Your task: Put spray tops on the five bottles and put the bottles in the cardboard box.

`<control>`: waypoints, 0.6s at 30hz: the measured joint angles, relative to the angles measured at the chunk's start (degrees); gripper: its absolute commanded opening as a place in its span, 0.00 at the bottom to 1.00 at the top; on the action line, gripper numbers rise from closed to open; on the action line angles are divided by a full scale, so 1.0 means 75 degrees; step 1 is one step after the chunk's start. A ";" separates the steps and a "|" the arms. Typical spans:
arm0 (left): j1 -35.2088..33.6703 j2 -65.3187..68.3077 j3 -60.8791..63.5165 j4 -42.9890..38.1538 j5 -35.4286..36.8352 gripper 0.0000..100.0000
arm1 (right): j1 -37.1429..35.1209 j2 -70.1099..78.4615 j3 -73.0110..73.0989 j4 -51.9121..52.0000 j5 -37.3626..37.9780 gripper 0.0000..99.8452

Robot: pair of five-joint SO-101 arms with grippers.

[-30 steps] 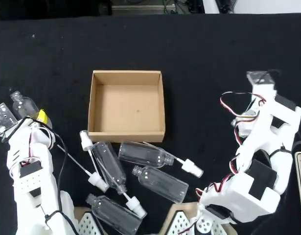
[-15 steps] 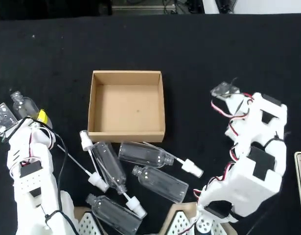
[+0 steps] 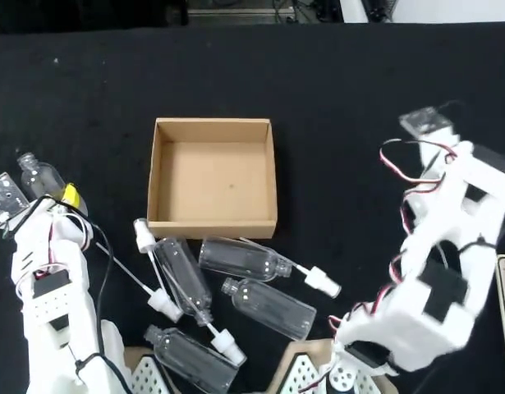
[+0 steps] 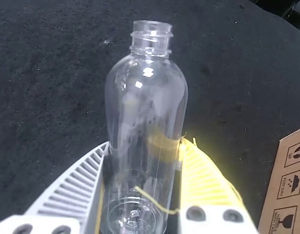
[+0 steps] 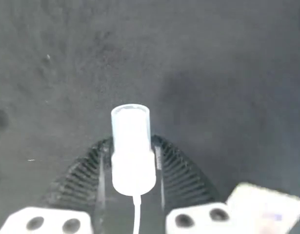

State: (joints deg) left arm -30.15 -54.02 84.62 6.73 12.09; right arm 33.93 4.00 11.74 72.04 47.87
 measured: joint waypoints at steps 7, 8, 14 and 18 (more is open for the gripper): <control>-0.0059 0.0000 0.0000 0.0000 -0.0023 0.06 | -0.1313 -0.2696 0.0563 0.0434 -0.2590 0.01; -0.0152 0.0000 0.0000 -0.0047 -0.0141 0.06 | -0.1641 -0.3059 0.0809 0.0375 -0.2977 0.01; -0.1032 0.0000 -0.0012 -0.0891 -0.1032 0.06 | -0.3739 -0.4724 0.2438 -0.1008 -0.5064 0.01; -0.1606 0.0000 -0.0012 -0.1547 -0.1559 0.06 | -0.4431 -0.5427 0.3903 -0.2368 -0.6142 0.01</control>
State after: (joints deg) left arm -42.20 -54.02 84.53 -4.88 0.40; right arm 0.70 -36.70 41.01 54.29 1.80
